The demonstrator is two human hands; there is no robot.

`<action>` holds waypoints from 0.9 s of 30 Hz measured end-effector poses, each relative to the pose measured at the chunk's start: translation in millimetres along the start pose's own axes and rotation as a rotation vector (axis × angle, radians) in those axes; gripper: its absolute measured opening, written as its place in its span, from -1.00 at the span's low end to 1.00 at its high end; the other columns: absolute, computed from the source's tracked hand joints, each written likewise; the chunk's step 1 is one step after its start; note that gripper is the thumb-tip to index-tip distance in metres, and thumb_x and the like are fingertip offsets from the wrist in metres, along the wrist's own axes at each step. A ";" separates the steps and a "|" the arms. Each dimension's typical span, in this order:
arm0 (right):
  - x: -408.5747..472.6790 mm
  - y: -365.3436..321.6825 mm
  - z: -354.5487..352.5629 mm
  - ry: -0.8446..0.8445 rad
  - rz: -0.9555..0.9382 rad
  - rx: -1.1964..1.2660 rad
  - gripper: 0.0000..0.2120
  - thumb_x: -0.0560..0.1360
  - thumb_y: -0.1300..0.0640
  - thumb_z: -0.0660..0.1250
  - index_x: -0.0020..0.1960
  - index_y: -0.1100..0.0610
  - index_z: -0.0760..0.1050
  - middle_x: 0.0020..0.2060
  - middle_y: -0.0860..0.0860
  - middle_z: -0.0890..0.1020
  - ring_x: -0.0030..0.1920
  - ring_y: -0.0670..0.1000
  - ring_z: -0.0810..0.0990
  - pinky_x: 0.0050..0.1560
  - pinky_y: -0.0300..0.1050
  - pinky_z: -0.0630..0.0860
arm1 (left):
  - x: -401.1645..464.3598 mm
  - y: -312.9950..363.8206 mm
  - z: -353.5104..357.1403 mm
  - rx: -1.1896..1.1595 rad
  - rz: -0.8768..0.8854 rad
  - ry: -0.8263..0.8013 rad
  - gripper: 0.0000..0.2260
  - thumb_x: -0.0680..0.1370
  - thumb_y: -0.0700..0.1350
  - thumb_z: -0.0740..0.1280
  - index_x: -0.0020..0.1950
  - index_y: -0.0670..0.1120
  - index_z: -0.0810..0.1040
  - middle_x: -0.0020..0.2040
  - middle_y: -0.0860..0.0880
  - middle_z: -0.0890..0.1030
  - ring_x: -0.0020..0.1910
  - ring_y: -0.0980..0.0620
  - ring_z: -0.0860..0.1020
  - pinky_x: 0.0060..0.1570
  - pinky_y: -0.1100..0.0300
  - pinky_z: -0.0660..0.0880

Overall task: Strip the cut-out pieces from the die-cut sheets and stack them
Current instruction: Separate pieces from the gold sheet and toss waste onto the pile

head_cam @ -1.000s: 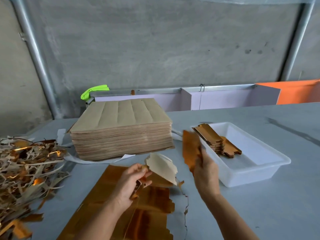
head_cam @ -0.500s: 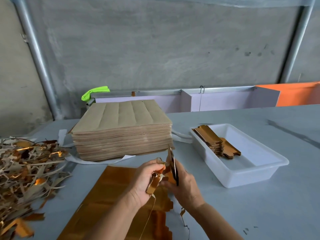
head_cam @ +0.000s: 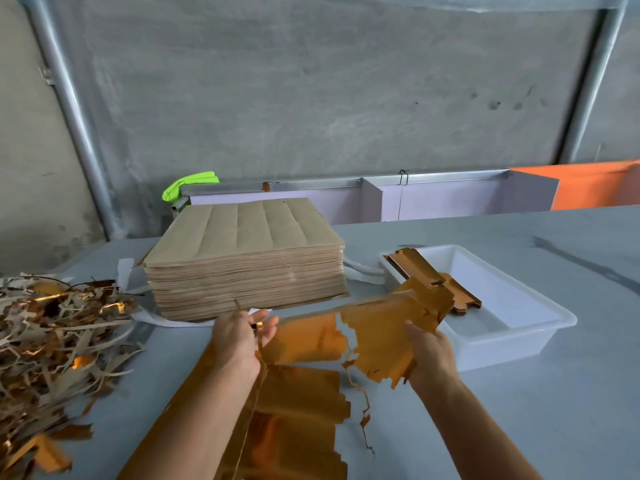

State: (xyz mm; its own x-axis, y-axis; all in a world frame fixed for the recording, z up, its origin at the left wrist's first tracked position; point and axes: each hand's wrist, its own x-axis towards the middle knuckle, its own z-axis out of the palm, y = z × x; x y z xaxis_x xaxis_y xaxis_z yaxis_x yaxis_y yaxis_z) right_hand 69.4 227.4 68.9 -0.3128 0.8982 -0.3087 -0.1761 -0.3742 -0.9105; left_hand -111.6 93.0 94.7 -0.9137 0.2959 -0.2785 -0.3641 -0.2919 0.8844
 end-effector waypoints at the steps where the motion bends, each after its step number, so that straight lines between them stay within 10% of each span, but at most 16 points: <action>1: 0.6 -2.0 -3.8 -0.004 -0.013 0.008 -0.95 0.58 0.14 0.26 0.01 0.10 0.39 -0.19 0.04 0.53 -0.22 0.10 0.54 -0.21 0.06 0.51 | 4.9 -2.6 -4.2 0.129 0.078 0.042 -0.91 0.63 -0.29 0.11 0.01 -0.18 0.39 -0.08 -0.21 0.60 -0.40 -0.03 0.54 -0.52 0.22 0.48; 7: -13.6 -10.5 1.5 -0.275 -0.101 -0.238 -0.91 0.57 0.21 0.25 -0.10 0.07 0.47 -0.16 0.09 0.62 -0.16 0.10 0.62 -0.28 -0.05 0.52 | -3.1 -20.2 0.7 0.827 0.629 -0.362 -0.67 0.46 -0.10 0.44 0.21 0.01 0.52 0.12 -0.02 0.60 0.07 0.00 0.56 0.11 0.08 0.48; 10: -21.7 -13.3 12.6 -0.417 -0.175 -0.439 -0.83 0.58 0.23 0.22 -0.14 0.12 0.53 -0.26 0.01 0.67 -0.27 0.00 0.67 -0.38 -0.22 0.52 | -14.2 -20.9 22.6 0.932 0.640 -0.683 -0.56 0.44 -0.02 0.47 0.30 0.06 0.50 0.09 0.04 0.62 0.00 0.12 0.55 -0.01 0.38 0.45; 15: -28.0 -15.0 17.8 -0.399 -0.301 -0.795 -0.79 0.60 0.23 0.17 -0.16 0.18 0.51 -0.18 0.11 0.60 -0.18 0.05 0.58 -0.25 -0.18 0.49 | -15.3 -25.2 26.7 1.228 0.993 -0.540 -0.70 0.50 0.12 0.35 0.12 -0.02 0.62 -0.06 0.05 0.66 -0.12 0.11 0.59 -0.17 0.32 0.46; 20: -22.6 -15.2 16.8 -0.341 -0.353 -0.901 -0.78 0.58 0.28 0.15 -0.14 0.32 0.52 -0.28 0.20 0.53 -0.26 0.12 0.55 -0.21 -0.06 0.51 | -35.2 -26.9 17.2 1.067 1.289 -0.448 -0.44 0.52 0.36 -0.01 -0.05 -0.06 0.54 -0.24 0.07 0.58 -0.33 0.14 0.52 -0.40 0.36 0.40; 27: -29.8 -21.8 20.7 -0.453 -0.329 -0.904 -0.80 0.60 0.16 0.21 -0.15 0.14 0.55 -0.22 0.12 0.58 -0.17 0.07 0.58 -0.21 -0.25 0.45 | -33.9 -30.6 19.2 1.187 1.196 -0.521 -0.69 0.60 0.08 0.18 -0.08 -0.11 0.58 -0.20 0.08 0.41 -0.21 0.10 0.44 -0.32 0.38 0.23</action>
State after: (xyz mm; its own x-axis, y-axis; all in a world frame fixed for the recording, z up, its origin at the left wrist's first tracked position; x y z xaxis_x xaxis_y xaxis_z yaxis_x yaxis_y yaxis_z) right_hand 63.2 204.1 103.6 -0.7268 0.6851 -0.0486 0.3857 0.3485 -0.8543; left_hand -66.0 109.4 84.3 -0.3237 0.7360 0.5946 0.9327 0.1425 0.3313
